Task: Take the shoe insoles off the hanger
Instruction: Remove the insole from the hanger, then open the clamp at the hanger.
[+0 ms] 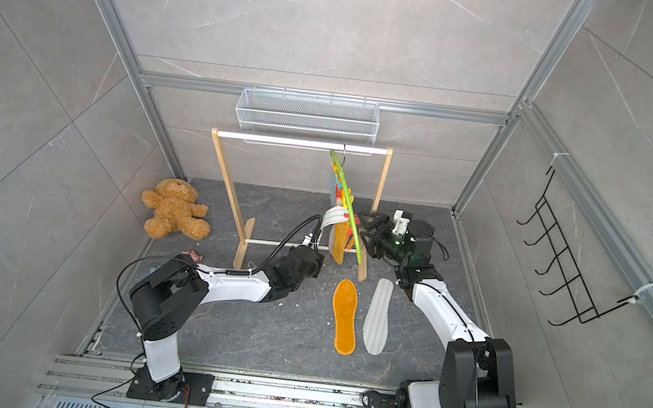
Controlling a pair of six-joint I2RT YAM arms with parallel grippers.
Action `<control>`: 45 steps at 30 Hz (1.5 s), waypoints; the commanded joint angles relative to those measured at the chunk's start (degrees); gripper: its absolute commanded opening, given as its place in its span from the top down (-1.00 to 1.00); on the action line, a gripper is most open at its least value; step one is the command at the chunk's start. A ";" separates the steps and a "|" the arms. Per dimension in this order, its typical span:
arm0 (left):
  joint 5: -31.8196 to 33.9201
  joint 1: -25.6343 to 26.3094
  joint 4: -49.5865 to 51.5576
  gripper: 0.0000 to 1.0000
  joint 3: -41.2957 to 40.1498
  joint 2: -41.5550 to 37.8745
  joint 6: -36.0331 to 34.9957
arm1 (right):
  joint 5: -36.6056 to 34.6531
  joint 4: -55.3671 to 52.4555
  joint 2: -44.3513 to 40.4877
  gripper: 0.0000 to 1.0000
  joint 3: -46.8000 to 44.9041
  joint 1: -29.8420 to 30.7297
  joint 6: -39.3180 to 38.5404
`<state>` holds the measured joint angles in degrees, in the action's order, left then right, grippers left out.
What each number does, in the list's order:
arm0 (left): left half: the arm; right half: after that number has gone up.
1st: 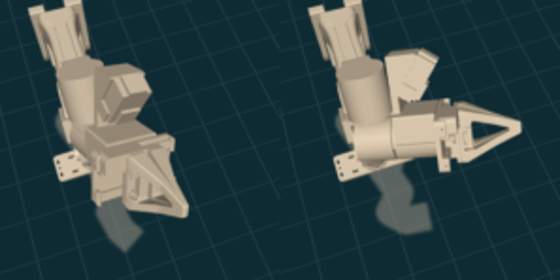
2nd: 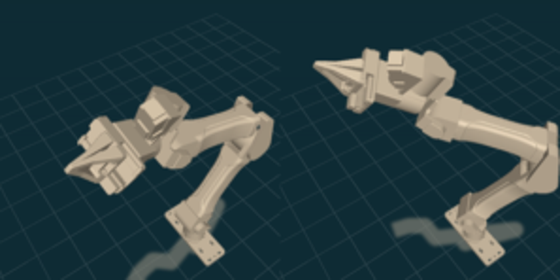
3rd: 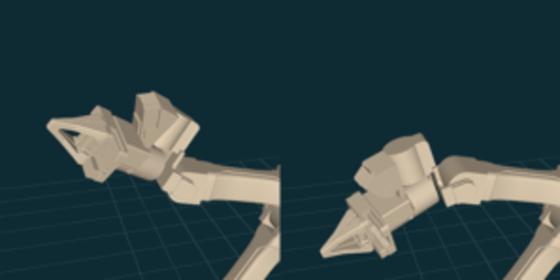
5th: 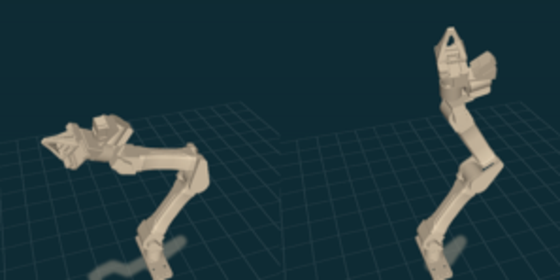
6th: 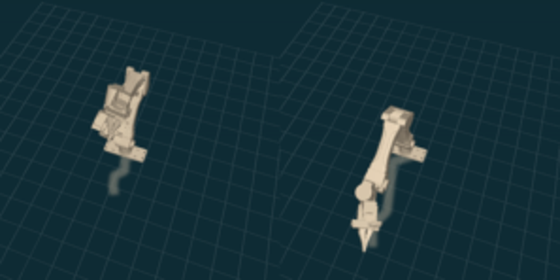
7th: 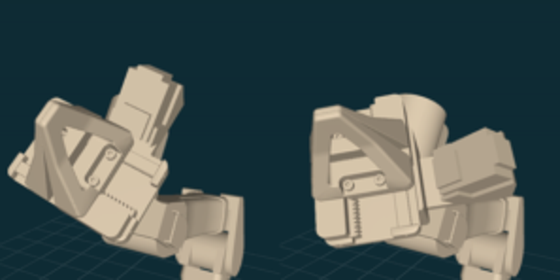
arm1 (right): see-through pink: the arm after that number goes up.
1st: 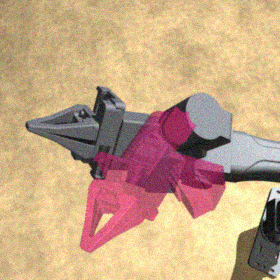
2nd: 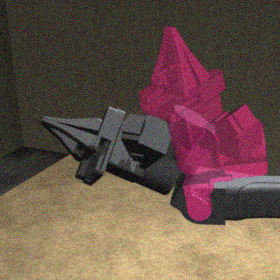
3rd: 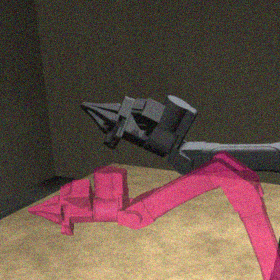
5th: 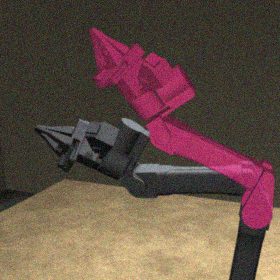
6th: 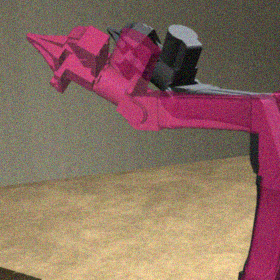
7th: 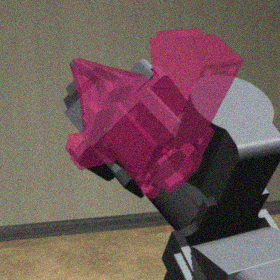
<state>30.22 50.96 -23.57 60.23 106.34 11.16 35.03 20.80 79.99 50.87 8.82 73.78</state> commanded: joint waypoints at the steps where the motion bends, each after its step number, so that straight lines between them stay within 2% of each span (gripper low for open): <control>1: -0.63 -0.42 -0.60 1.00 0.96 0.87 1.26 | -1.25 2.83 1.28 -0.59 2.59 1.37 0.51; 6: -0.93 -0.41 -0.57 1.00 0.41 0.58 1.76 | -2.14 4.15 2.49 -0.50 3.41 2.11 1.26; 19: -1.23 -0.42 -0.78 1.00 -0.72 0.35 2.49 | -2.91 4.96 2.55 -0.05 4.85 2.78 1.81; 25: -1.23 -0.42 -1.04 1.00 -1.16 0.27 2.72 | -3.03 4.87 2.46 0.09 4.93 2.91 1.70; 45: -0.56 -0.43 -1.84 1.00 -2.81 -0.68 3.25 | -3.02 3.72 2.81 0.41 5.47 3.51 0.91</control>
<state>29.39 50.74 -23.18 57.80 106.34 13.08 32.32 23.81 82.41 54.28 11.88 75.44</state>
